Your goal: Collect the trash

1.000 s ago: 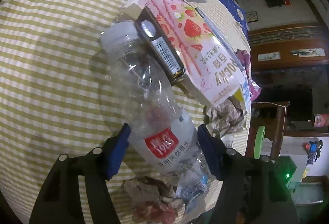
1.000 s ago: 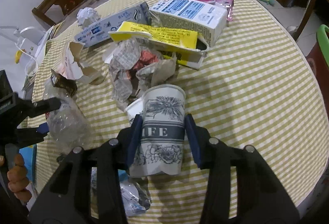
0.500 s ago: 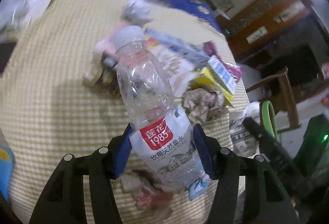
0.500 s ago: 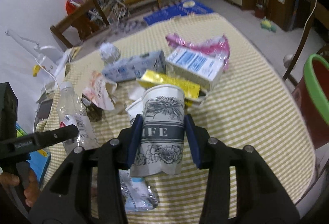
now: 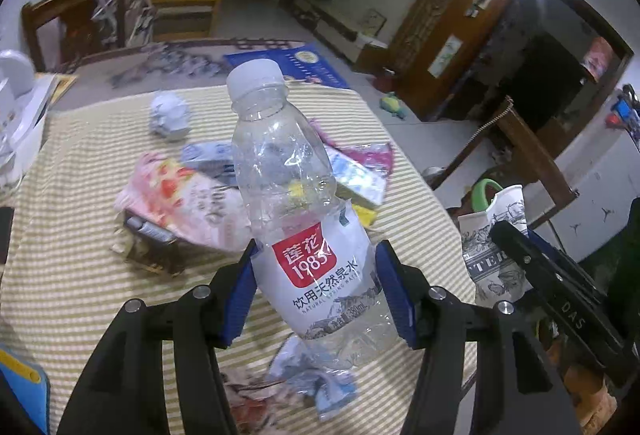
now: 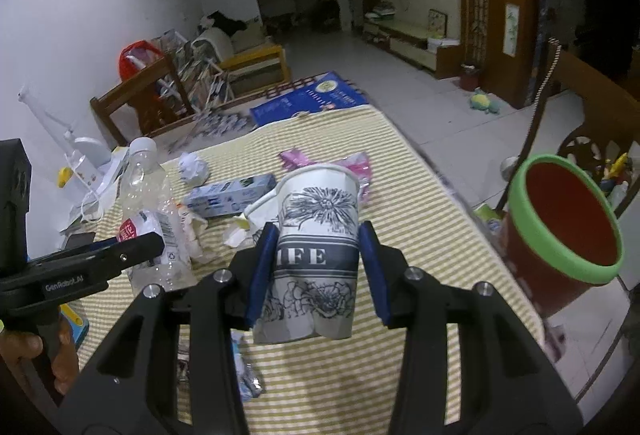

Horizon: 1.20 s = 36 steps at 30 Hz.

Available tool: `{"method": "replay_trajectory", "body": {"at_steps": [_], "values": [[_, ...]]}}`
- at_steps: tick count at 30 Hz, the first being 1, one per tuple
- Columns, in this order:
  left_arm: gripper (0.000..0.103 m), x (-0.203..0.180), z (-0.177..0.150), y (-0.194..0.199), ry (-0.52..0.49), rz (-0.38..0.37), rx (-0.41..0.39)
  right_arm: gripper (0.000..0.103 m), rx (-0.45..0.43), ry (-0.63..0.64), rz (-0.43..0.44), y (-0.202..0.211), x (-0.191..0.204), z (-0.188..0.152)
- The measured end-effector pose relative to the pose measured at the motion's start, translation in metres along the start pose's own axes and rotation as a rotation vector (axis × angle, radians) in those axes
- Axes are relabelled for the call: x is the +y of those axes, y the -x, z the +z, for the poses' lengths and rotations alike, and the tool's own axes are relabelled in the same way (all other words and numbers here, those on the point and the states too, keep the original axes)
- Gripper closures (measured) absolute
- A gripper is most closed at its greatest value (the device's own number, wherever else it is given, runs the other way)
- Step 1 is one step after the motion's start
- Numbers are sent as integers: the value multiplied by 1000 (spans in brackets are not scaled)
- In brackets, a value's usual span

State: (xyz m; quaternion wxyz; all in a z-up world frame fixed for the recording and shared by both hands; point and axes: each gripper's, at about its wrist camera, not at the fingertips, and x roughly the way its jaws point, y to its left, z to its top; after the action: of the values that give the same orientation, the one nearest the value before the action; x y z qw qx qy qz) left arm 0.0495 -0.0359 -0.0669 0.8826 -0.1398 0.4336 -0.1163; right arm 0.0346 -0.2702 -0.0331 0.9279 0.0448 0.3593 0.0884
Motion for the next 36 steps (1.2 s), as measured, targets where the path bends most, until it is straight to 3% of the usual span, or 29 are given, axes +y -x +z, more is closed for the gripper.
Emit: {"method": "replay_trajectory", "body": {"at_steps": [14,17,19,26,29,31,36], "values": [[50,-73,2,-28,-110,-19,19,62,-33,-65,-68,21,-67,4],[58,-93,6,-34,-143,-21,10,62,-50,-84,-82,26,-86,8],[75,-103,8,-40,-155,-30,19,62,-56,-93,-88,27,-97,11],[80,-131,11,-63,-136,-42,57,62,-74,-105,-100,33,-137,25],[76,-130,8,-65,-129,-2,50,62,-68,-120,-98,29,-152,25],[61,-126,5,-70,-108,20,66,62,-46,-135,-89,20,-160,24],[45,-116,-12,-89,-57,9,168,62,-4,-136,-61,3,-168,26]]}}
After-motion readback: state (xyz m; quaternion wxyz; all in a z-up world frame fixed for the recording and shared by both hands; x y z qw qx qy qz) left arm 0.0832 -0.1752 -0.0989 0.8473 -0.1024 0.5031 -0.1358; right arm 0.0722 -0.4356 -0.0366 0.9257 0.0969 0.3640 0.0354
